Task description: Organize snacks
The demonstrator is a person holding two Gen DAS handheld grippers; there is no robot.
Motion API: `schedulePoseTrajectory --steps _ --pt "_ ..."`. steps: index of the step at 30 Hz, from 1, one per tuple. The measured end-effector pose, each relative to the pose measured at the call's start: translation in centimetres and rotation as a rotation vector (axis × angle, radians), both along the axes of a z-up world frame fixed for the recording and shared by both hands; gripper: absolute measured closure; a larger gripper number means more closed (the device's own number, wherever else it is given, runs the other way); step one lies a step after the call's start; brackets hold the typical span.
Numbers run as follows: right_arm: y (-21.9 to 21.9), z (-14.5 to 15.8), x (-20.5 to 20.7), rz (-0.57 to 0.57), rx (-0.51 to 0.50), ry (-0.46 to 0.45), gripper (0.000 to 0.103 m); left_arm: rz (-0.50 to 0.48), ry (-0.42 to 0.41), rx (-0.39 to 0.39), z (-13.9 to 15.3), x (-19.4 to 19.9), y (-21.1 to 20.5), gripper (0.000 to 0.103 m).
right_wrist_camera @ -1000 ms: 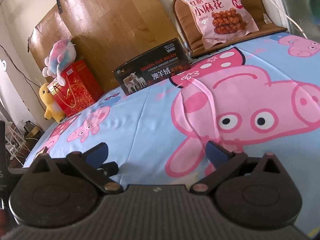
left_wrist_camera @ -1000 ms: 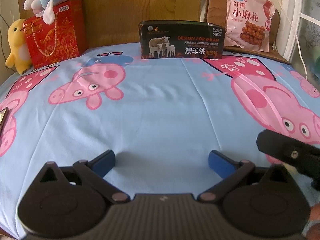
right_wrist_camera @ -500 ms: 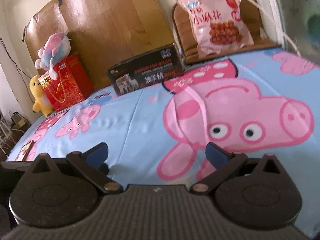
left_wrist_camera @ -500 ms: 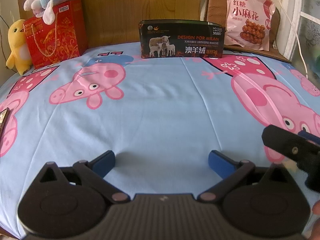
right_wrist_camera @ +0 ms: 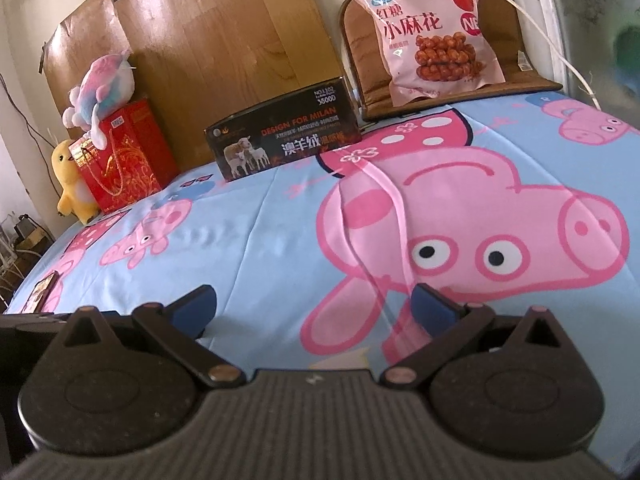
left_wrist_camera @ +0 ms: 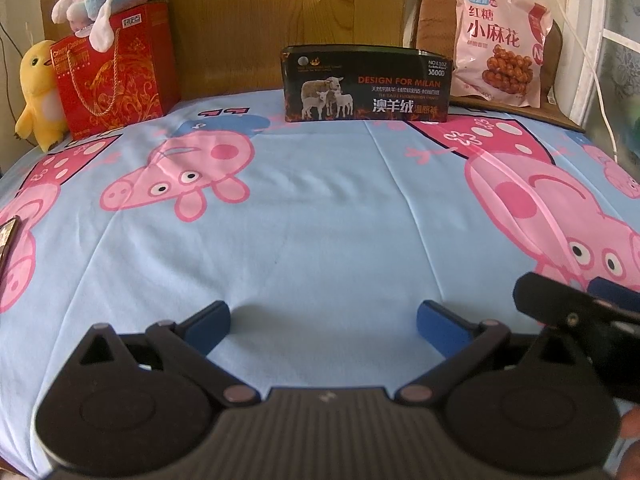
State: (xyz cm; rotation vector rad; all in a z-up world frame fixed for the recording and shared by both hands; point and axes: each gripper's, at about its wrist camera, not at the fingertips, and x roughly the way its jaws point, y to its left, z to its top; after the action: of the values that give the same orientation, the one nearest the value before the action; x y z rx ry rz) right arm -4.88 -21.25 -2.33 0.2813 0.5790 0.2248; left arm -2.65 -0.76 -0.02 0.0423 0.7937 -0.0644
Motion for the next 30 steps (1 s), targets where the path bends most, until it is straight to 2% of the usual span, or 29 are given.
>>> schedulePoseTrajectory --steps 6,16,30 --pt "-0.3 0.0 -0.4 -0.016 0.000 -0.003 0.000 0.001 -0.026 0.000 -0.1 -0.3 0.1 0.000" --pt "-0.7 0.1 -1.0 -0.026 0.016 -0.011 0.000 0.090 -0.015 -0.016 0.4 -0.8 1.6 0.000" --pt "-0.5 0.3 -2.5 -0.016 0.017 -0.025 0.000 0.079 0.003 -0.005 0.1 -2.0 1.4 0.000"
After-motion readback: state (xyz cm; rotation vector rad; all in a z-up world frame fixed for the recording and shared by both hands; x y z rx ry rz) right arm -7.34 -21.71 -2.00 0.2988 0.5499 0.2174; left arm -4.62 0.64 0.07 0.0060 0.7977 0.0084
